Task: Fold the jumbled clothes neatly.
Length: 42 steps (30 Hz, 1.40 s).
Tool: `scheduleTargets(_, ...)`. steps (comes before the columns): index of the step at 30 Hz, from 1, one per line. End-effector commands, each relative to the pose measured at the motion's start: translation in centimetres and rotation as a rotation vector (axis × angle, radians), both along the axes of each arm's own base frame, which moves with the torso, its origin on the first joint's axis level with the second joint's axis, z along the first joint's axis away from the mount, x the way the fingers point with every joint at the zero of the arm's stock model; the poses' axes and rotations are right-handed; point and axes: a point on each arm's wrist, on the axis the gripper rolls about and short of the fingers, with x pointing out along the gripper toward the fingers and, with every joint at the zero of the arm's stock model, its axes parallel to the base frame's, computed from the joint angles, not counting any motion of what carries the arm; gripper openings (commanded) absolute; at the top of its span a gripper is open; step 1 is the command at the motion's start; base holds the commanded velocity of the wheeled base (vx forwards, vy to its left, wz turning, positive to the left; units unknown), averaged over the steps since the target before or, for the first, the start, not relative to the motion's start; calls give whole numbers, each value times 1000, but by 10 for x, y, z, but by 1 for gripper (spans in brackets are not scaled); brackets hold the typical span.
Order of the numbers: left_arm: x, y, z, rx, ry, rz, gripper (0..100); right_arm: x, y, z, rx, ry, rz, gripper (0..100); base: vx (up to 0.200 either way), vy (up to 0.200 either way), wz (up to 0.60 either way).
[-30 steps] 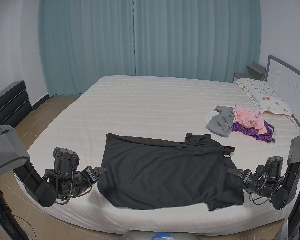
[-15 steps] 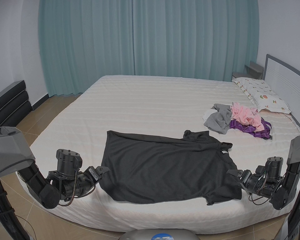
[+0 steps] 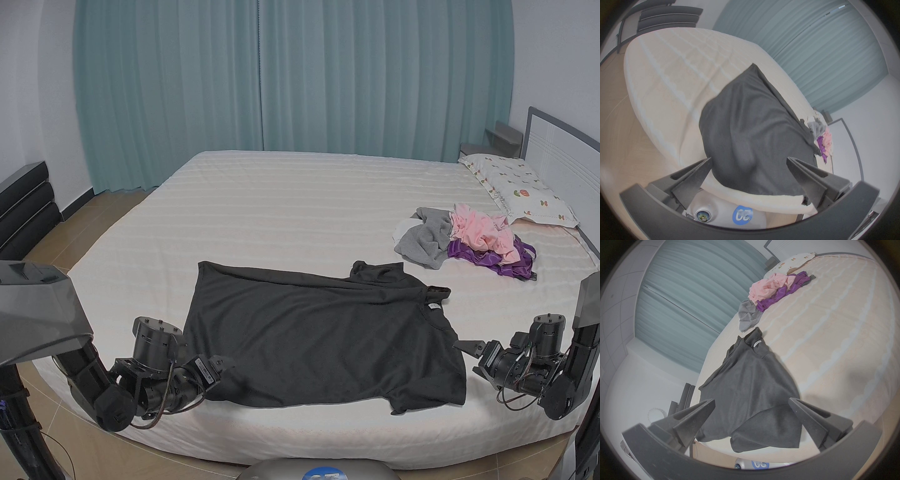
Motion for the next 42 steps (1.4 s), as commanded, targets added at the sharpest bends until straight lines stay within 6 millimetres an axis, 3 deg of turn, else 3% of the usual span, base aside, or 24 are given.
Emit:
scheduleTargets(1, -12, -9, -9, 24, 43, -48, 100, 1, 0, -2, 0, 7, 2, 100, 0, 0, 0)
scheduleTargets(12, -19, -17, -17, 51, 73, -90, 100, 1, 0, -2, 1, 7, 1, 100, 0, 0, 0)
scheduleTargets(24, 5, -32, -27, 77, 24, -47, 100, 1, 0, -2, 2, 3, 0, 100, 0, 0, 0)
scheduleTargets(27, 16, -32, -41, 166, -37, 62, 100, 1, 0, -2, 1, 3, 1, 100, 0, 0, 0)
scheduleTargets(42, 34, 1, -6, 195, -239, 168, 100, 2, -1, -1, 3, -1, -6, 100, 0, 0, 0)
